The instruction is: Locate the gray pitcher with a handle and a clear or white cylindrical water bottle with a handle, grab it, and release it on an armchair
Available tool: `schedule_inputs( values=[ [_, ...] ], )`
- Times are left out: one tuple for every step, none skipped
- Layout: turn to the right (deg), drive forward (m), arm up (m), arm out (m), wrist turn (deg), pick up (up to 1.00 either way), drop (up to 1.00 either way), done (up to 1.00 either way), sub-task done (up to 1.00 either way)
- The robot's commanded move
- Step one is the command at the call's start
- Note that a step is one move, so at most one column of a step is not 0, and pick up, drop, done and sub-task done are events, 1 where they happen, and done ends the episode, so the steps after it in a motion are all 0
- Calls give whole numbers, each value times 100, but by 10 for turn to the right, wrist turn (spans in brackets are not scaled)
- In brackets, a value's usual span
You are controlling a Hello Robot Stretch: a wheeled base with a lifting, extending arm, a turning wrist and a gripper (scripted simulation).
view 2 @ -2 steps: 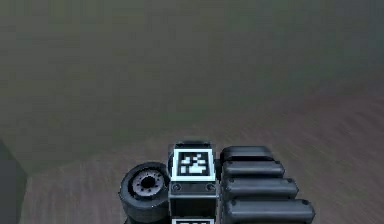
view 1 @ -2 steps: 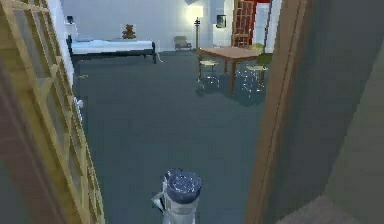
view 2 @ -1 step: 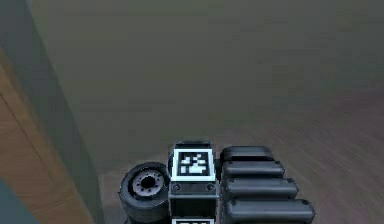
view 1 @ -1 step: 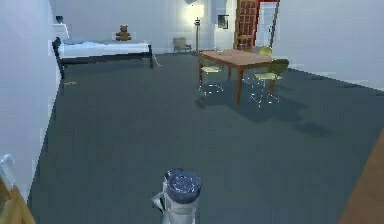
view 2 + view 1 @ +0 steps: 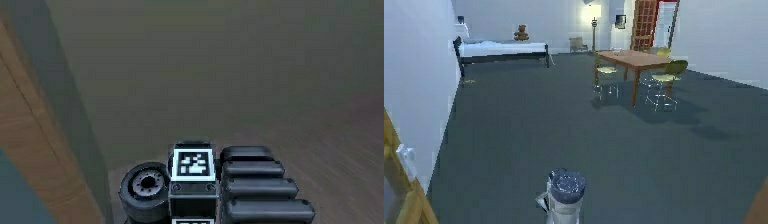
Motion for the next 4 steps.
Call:
schedule_inputs(
  values=[
    [0,100,0,0,0,0,0,0,0],
    [0,100,0,0,0,0,0,0,0],
    [0,100,0,0,0,0,0,0,0],
    [-60,0,0,0,0,0,0,0,0]
  ],
)
